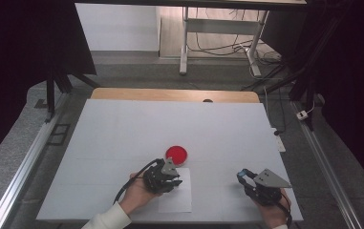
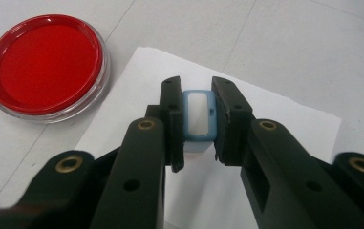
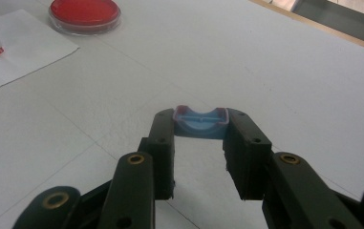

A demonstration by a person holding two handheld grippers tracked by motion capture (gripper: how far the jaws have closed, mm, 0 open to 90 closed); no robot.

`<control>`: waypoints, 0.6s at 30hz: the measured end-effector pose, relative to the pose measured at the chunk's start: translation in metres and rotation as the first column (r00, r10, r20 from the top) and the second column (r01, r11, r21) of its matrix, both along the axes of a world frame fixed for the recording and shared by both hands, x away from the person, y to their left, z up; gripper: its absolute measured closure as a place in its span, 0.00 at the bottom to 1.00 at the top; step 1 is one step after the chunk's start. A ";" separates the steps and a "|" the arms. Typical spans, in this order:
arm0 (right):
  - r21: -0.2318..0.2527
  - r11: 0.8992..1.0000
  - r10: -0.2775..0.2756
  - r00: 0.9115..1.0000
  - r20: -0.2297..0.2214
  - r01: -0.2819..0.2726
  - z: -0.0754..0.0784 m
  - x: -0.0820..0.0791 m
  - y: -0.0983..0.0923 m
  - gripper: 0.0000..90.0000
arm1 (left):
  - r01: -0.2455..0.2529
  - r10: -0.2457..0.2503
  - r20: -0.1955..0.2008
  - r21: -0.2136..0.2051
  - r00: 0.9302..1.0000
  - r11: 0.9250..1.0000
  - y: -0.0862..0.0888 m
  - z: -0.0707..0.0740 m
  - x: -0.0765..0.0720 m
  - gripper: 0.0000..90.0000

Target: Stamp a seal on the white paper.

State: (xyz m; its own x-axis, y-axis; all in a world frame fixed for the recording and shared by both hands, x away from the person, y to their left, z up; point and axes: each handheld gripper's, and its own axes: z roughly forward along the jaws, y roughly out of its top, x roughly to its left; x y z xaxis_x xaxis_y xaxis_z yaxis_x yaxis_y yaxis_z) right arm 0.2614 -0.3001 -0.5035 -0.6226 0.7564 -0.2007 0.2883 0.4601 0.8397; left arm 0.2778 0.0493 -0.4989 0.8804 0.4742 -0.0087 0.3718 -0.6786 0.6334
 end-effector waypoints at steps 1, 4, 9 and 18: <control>0.000 1.000 0.001 1.000 0.000 -0.001 0.000 0.000 0.000 0.72 | 0.001 -0.001 0.001 -0.003 1.000 1.000 0.001 0.001 0.000 0.84; -0.001 1.000 0.001 1.000 -0.001 -0.001 0.000 0.000 0.000 0.72 | 0.004 -0.004 0.004 -0.001 1.000 1.000 0.000 0.002 0.000 0.84; -0.003 1.000 0.000 1.000 -0.001 0.000 0.000 0.000 -0.001 0.72 | 0.016 -0.016 0.008 -0.011 1.000 1.000 -0.001 0.005 -0.001 0.84; -0.003 1.000 0.000 1.000 -0.001 0.000 0.000 0.000 -0.001 0.72 | 0.016 -0.014 0.029 -0.075 0.999 0.997 0.008 0.024 -0.004 0.84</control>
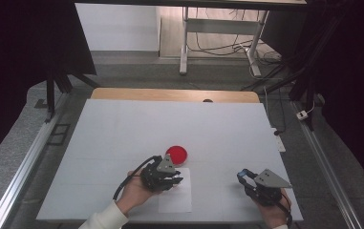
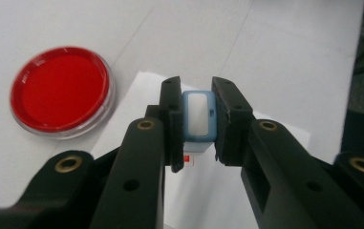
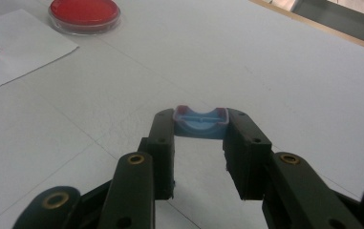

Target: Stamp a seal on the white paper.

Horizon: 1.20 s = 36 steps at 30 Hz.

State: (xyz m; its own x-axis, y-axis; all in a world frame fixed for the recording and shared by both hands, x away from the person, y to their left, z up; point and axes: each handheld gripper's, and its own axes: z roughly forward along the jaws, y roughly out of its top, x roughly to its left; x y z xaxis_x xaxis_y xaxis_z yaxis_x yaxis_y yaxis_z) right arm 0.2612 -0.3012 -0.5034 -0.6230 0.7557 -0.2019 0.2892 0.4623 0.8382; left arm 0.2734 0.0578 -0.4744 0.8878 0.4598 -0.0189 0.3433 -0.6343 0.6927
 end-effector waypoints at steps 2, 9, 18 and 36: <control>0.000 1.000 -0.001 1.000 0.000 0.001 0.000 0.000 0.000 0.72 | -0.002 0.002 0.006 -0.013 1.000 1.000 0.002 0.005 -0.001 0.84; -0.001 1.000 0.000 1.000 0.000 0.000 0.000 0.000 0.000 0.72 | -0.008 0.008 0.009 -0.069 1.000 0.998 0.011 0.018 -0.003 0.84; -0.001 1.000 -0.001 1.000 0.001 0.001 0.000 0.000 0.000 0.72 | -0.023 0.026 0.017 -0.140 1.000 0.990 0.023 0.035 -0.005 0.84; -0.001 1.000 -0.005 1.000 -0.005 0.005 -0.002 0.001 0.000 0.72 | -0.087 0.091 0.002 -0.246 0.996 0.965 0.044 0.044 -0.003 0.84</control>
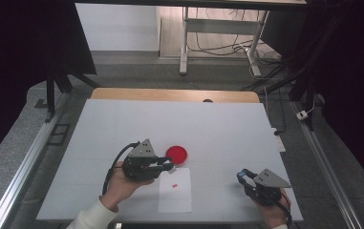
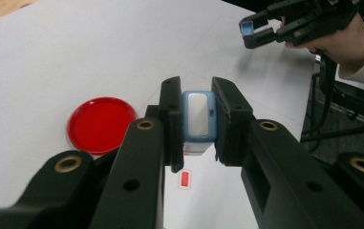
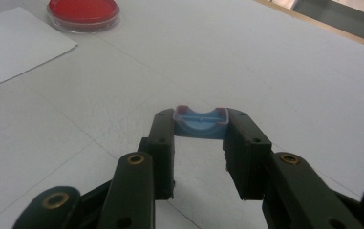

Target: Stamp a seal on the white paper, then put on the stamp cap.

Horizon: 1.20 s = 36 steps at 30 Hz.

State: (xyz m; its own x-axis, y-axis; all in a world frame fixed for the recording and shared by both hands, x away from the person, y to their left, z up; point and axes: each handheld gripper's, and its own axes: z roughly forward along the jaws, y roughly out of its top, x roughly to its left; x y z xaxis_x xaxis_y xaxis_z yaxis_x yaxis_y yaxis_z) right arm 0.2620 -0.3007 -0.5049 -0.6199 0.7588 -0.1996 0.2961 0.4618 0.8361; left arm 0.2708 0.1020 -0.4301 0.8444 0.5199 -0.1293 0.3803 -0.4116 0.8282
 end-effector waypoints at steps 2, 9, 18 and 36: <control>-0.002 1.000 0.000 1.000 0.001 0.000 0.000 0.000 0.000 0.72 | -0.006 0.006 -0.003 -0.009 1.000 1.000 0.003 0.000 0.001 0.84; 0.000 1.000 0.004 1.000 0.003 -0.004 0.000 -0.001 0.002 0.72 | -0.030 0.030 -0.002 -0.019 1.000 0.999 0.007 0.000 0.004 0.84; -0.002 1.000 0.009 1.000 0.005 -0.009 -0.001 -0.001 0.003 0.72 | -0.057 0.057 -0.003 -0.020 0.998 0.998 0.010 -0.002 0.006 0.84; 0.000 1.000 0.022 1.000 -0.002 -0.022 -0.001 0.000 0.011 0.72 | -0.055 0.056 0.000 -0.028 0.998 0.998 0.008 -0.003 0.006 0.84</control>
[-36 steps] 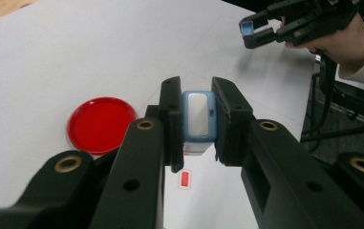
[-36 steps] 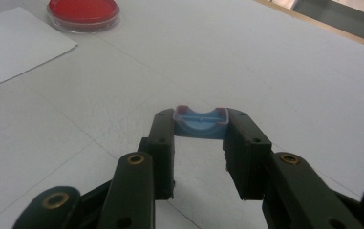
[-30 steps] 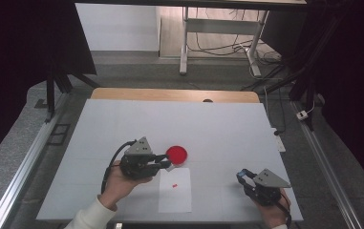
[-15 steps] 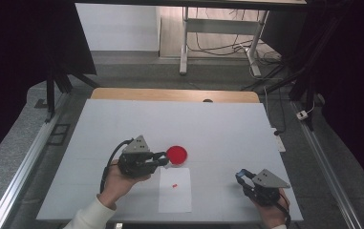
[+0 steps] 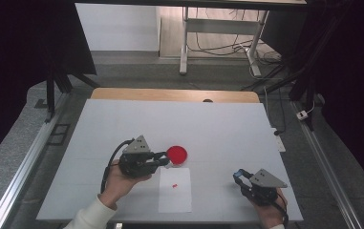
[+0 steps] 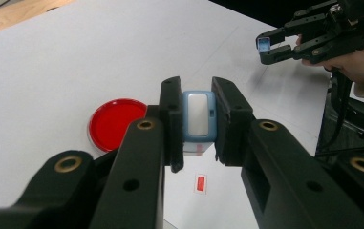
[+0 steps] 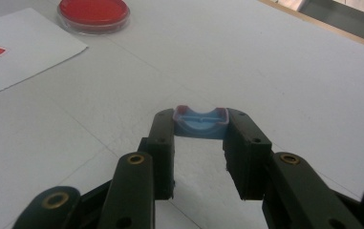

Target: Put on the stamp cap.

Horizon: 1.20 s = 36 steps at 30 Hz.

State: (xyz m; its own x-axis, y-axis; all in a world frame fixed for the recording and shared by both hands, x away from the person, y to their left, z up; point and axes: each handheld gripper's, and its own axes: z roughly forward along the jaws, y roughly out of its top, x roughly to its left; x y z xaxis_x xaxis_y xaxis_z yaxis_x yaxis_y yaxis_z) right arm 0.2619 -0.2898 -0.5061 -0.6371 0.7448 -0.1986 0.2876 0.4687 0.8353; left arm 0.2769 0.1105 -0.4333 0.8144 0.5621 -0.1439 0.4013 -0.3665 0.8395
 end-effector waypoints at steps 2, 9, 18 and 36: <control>0.001 1.000 0.004 1.000 0.000 -0.004 0.000 0.001 0.001 0.72 | 0.000 0.000 0.000 -0.001 1.000 1.000 0.000 0.000 0.000 0.84; 0.019 1.000 0.013 1.000 -0.011 -0.013 -0.001 0.002 0.004 0.72 | -0.001 0.001 -0.003 -0.007 1.000 1.000 0.001 0.000 0.001 0.84; 0.039 0.999 0.027 0.999 -0.018 -0.027 0.000 0.002 0.011 0.72 | 0.001 -0.001 -0.007 -0.004 1.000 1.000 0.000 -0.001 0.002 0.84; 0.042 0.997 0.064 0.998 -0.017 -0.064 -0.003 0.000 0.042 0.72 | 0.006 -0.006 -0.005 -0.013 1.000 1.000 -0.001 -0.001 0.002 0.84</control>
